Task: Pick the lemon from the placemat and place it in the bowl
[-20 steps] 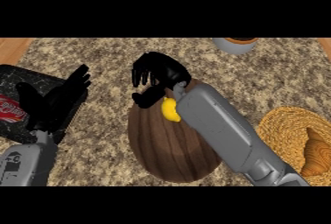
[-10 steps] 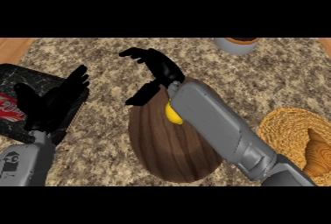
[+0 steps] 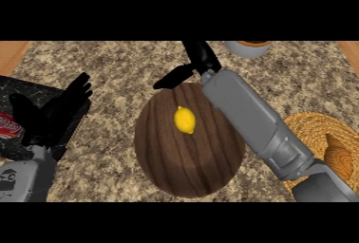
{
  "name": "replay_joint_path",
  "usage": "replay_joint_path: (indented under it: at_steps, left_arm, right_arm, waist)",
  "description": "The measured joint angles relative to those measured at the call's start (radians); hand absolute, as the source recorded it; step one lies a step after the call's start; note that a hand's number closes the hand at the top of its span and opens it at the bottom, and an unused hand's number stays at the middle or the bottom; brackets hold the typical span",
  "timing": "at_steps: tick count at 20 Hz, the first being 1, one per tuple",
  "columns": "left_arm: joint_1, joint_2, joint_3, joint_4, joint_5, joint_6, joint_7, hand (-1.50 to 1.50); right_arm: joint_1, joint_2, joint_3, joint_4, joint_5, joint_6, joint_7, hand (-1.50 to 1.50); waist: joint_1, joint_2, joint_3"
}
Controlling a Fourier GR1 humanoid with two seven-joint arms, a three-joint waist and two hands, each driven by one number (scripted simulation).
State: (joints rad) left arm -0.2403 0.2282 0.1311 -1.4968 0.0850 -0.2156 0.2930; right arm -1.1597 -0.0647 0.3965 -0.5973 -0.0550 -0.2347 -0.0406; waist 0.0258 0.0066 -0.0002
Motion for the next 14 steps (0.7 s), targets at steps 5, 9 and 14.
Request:
replay_joint_path:
  at_steps: [5,9,14]
  left_arm:
    - [0.028,0.006,0.019,0.001,0.009,-0.007,-0.019,0.00]
    - [0.039,0.011,0.028,-0.024,0.019,-0.005,0.005,0.00]
    - [0.057,0.020,0.040,-0.042,0.025,-0.007,0.015,0.00]
  right_arm:
    - [0.057,-0.133,-0.055,-0.056,-0.013,0.091,-0.082,-1.50]
    - [0.126,-0.254,-0.084,-0.180,-0.045,0.227,-0.156,-1.50]
    - [0.257,-0.423,-0.153,-0.360,-0.133,0.407,-0.223,-1.50]
  waist:
    - [-0.019,-0.006,0.000]
    - [-0.035,-0.011,0.001]
    - [-0.053,-0.016,0.001]
